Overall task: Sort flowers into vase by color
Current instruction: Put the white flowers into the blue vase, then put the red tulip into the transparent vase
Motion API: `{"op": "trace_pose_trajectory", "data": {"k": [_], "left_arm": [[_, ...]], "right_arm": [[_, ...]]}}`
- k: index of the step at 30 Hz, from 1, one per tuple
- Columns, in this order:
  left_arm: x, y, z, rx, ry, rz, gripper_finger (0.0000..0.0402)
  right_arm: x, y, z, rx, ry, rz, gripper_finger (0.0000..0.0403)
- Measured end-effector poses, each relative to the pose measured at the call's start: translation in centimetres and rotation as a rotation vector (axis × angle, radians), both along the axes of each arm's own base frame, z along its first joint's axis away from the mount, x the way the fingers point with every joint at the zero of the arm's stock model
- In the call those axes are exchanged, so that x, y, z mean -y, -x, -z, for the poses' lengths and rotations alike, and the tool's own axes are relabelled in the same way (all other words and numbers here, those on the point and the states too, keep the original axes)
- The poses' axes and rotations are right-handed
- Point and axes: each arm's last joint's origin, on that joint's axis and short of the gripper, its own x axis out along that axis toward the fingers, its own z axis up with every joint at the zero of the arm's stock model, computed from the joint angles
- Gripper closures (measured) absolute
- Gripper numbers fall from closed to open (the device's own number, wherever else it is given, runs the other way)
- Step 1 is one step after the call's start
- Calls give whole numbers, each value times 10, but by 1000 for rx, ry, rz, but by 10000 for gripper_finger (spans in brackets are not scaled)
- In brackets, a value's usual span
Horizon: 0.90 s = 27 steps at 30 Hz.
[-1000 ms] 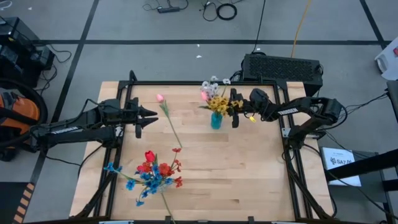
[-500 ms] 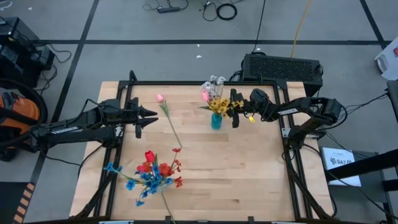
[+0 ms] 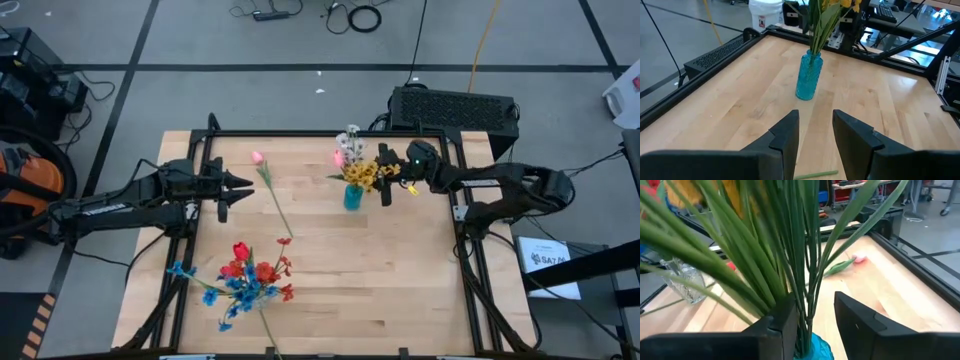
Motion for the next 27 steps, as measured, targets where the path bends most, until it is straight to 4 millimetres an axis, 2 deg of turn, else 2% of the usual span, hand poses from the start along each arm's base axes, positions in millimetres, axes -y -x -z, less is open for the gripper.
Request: {"op": "trace_pose_trajectory", "data": {"k": [8,18,21,27], "left_arm": [[0,0,0,-3,-1,0,277],[0,1,3,-32,7,1,277],[0,1,3,-32,6,1,277],[0,1,3,-23,39,-10,277]], "right_arm": [[-8,18,-9,-115,22,84,282],[-15,29,-32,-78,16,87,282],[-15,32,-39,-183,-9,155,282],[-13,44,-61,-510,-78,394,282]]}}
